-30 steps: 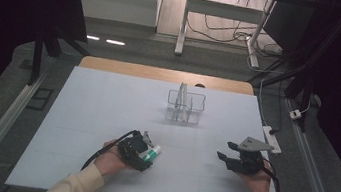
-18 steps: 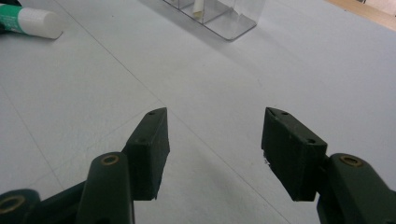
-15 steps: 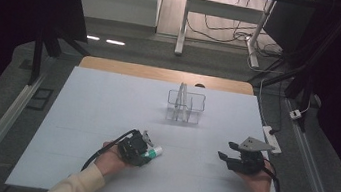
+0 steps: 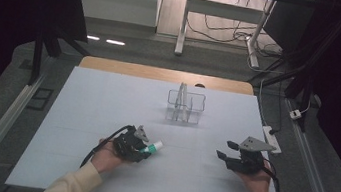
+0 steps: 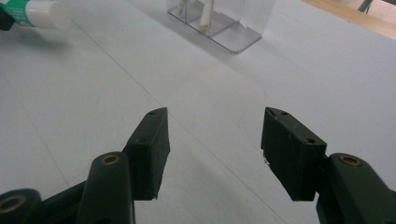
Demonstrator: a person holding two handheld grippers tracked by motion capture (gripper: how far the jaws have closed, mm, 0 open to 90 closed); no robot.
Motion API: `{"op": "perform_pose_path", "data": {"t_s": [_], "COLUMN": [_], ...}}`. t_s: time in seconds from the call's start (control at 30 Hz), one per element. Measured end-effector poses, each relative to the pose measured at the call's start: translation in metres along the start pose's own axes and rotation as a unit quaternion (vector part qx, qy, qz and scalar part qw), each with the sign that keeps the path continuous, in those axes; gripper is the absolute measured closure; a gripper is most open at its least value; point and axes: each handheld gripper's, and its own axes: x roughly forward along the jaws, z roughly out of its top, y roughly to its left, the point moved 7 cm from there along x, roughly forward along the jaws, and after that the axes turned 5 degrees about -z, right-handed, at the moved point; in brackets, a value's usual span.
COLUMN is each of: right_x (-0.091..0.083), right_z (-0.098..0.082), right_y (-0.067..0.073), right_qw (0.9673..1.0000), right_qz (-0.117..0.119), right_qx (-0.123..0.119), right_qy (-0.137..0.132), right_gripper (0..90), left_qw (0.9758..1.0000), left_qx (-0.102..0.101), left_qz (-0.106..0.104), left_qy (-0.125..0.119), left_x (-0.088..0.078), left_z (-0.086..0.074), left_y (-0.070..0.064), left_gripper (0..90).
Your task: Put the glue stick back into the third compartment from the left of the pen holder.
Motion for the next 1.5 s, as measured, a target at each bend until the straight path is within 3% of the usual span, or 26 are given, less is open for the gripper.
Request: {"op": "perform_pose_path", "data": {"t_s": [0.27, 0.47, 0.63, 0.9, 1.2, 1.37, 1.5], "right_x": [0.001, 0.005, 0.004, 0.006, 0.014, 0.017, 0.022], "right_z": [0.006, 0.008, 0.018, 0.027, 0.037, 0.044, 0.048], "right_y": [0.009, 0.014, 0.021, 0.030, 0.044, 0.052, 0.059], "right_qw": [0.9997, 0.9991, 0.9971, 0.9948, 0.9933, 0.9901, 0.9895], "right_qz": [0.020, 0.034, 0.053, 0.066, 0.076, 0.092, 0.096], "right_qx": [0.006, 0.015, 0.033, 0.050, 0.058, 0.071, 0.070], "right_qy": [-0.013, -0.020, -0.044, -0.059, -0.065, -0.079, -0.083], "right_gripper": [41.9, 41.6, 40.6, 39.8, 38.6, 38.4, 38.4], "left_qw": [0.9981, 0.9967, 0.9953, 0.9905, 0.9884, 0.9875, 0.9874], "left_qx": [-0.012, -0.007, 0.004, 0.011, 0.025, 0.033, 0.038], "left_qz": [-0.007, -0.005, 0.000, 0.006, 0.007, 0.010, 0.009], "left_qy": [-0.059, -0.081, -0.097, -0.137, -0.149, -0.154, -0.154], "left_x": [-0.015, -0.019, -0.023, -0.029, -0.024, -0.024, -0.020], "left_z": [0.005, 0.007, 0.010, 0.016, 0.024, 0.028, 0.030], "left_y": [0.005, 0.006, 0.003, 0.003, 0.001, -0.001, -0.003], "left_gripper": [66.0, 66.0, 65.9, 65.9, 65.9, 65.9, 66.0]}}
